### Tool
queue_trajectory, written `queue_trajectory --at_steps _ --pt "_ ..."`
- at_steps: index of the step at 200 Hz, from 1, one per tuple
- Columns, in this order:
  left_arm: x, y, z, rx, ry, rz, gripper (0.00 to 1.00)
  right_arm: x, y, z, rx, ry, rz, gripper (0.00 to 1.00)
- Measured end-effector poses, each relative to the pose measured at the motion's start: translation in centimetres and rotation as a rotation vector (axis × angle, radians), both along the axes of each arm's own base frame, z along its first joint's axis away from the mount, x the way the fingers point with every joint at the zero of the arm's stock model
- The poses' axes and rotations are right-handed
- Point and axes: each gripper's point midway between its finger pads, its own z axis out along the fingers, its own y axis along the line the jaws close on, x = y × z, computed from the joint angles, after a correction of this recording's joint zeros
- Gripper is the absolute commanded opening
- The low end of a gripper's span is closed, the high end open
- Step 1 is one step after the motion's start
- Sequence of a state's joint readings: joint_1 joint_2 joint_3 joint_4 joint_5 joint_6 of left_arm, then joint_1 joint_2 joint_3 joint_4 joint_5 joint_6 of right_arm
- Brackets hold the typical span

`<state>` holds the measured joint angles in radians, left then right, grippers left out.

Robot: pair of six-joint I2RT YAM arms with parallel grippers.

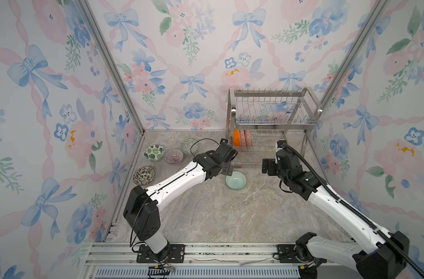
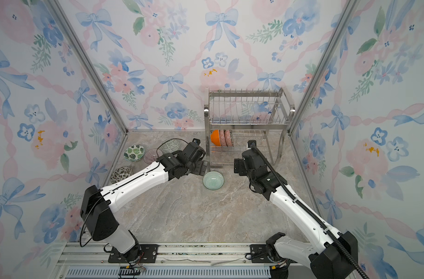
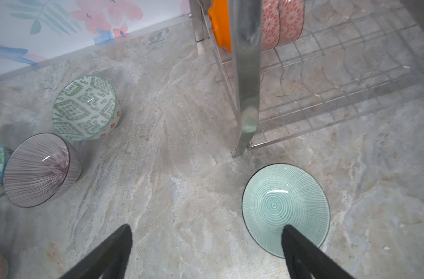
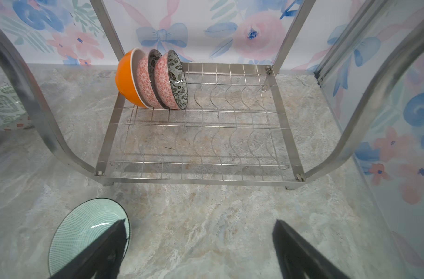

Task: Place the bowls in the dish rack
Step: 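Release the mint-spiral bowl with the left gripper while the right gripper approaches it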

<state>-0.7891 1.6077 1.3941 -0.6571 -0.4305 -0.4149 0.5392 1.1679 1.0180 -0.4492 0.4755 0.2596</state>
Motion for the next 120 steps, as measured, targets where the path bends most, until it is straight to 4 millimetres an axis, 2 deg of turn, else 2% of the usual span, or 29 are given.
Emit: queue_trajectory --at_steps 18,41,69,93,120 --pt "-0.9 1.8 -1.4 0.053 0.010 0.023 0.98 0.2 0.1 -0.1 -0.075 0.013 -0.010 0.96" --pt "-1.5 4.2 -2.7 0.094 0.024 0.063 0.98 0.5 0.5 0.6 -0.164 0.003 -0.021 0.97" --pt "-1.6 7.6 -3.4 0.098 0.037 0.138 0.98 0.3 2.4 1.6 -0.236 -0.024 0.009 0.96" --pt "-1.6 10.5 -3.6 -0.010 0.072 0.189 0.98 -0.4 4.8 2.3 -0.241 -0.029 0.080 0.97" --pt "-2.2 13.2 -3.2 -0.194 0.085 0.224 0.98 -0.9 6.5 2.4 -0.190 -0.015 0.142 0.96"
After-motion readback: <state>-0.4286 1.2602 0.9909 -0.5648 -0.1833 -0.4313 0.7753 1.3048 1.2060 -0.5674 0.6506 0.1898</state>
